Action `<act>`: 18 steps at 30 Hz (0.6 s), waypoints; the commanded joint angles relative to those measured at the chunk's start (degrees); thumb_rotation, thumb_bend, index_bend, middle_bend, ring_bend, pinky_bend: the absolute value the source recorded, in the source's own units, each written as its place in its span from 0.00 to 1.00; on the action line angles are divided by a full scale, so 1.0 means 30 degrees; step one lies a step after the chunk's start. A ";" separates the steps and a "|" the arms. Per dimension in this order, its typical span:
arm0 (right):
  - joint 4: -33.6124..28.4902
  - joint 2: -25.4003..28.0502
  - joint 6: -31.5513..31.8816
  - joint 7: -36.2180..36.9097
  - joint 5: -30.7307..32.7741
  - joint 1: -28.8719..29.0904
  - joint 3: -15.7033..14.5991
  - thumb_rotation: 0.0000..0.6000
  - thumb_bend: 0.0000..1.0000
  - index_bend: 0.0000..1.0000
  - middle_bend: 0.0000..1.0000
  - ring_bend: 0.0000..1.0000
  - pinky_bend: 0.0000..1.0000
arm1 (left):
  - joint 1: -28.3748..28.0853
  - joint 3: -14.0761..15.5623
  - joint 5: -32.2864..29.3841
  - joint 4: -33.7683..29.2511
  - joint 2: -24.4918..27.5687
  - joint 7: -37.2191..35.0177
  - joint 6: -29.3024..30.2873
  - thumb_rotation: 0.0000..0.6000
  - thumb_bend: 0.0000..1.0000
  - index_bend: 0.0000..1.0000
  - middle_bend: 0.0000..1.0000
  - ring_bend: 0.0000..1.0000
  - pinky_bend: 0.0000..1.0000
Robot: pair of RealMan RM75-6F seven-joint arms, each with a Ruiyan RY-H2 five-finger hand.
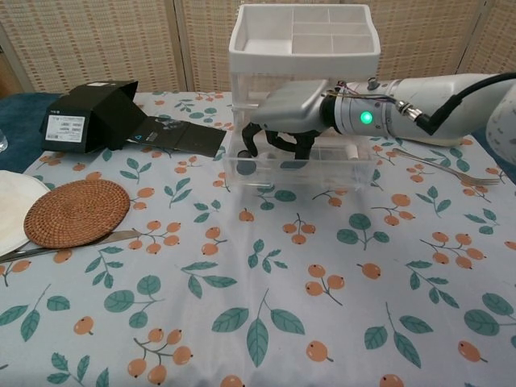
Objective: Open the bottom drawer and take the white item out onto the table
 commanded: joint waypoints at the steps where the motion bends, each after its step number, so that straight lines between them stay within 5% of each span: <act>1: 0.0019 -0.0026 -0.0030 -0.0011 0.0016 -0.0005 0.0015 1.00 0.37 0.37 0.77 0.97 1.00 | 0.0013 0.0008 -0.0001 0.0022 -0.0004 -0.0019 0.0003 1.00 0.25 0.10 0.07 0.10 0.06; 18: -0.0012 -0.0097 0.0115 -0.0353 0.0114 -0.0173 0.0138 1.00 0.40 0.47 0.78 0.97 1.00 | 0.0059 0.0022 0.0022 0.0162 -0.0069 -0.0152 0.0025 1.00 0.26 0.10 0.07 0.10 0.06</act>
